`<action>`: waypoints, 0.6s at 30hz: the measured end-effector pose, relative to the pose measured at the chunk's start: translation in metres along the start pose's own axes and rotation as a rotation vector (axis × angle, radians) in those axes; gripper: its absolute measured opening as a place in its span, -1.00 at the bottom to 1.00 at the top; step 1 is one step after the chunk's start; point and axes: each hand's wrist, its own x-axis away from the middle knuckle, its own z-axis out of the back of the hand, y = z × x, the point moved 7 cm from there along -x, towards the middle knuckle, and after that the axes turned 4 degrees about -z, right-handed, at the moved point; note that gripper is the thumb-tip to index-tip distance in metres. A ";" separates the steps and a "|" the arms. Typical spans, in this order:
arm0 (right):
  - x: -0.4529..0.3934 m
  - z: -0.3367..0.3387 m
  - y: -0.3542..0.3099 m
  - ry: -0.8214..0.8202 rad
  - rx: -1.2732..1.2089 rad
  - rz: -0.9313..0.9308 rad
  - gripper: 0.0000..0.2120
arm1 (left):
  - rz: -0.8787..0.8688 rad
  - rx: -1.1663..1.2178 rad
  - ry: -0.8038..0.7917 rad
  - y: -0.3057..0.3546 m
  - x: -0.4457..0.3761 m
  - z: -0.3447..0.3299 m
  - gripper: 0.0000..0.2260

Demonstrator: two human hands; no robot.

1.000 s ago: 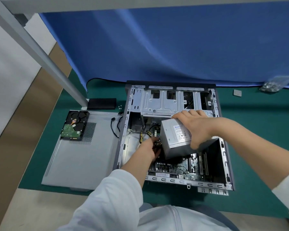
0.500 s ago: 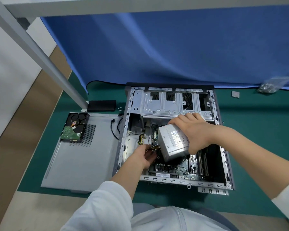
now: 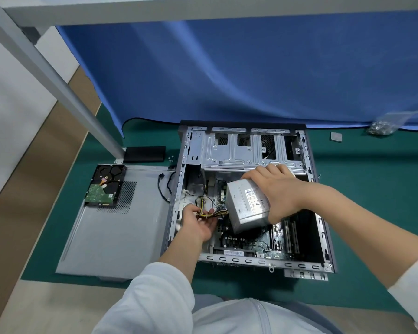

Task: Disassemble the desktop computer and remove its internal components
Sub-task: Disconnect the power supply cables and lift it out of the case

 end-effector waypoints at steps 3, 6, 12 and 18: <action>-0.001 -0.001 -0.003 0.018 0.024 0.018 -0.04 | -0.053 -0.145 0.032 0.006 0.001 -0.002 -0.87; -0.001 -0.001 -0.004 0.028 0.015 0.012 -0.04 | -0.031 -0.131 0.072 0.007 0.001 0.000 -0.75; 0.001 0.000 -0.007 0.026 0.015 0.004 -0.04 | 0.093 -0.063 0.183 -0.008 0.007 0.020 -0.71; 0.002 0.000 -0.008 0.029 0.001 -0.010 -0.03 | 0.056 -0.092 0.190 0.011 0.014 0.022 -0.77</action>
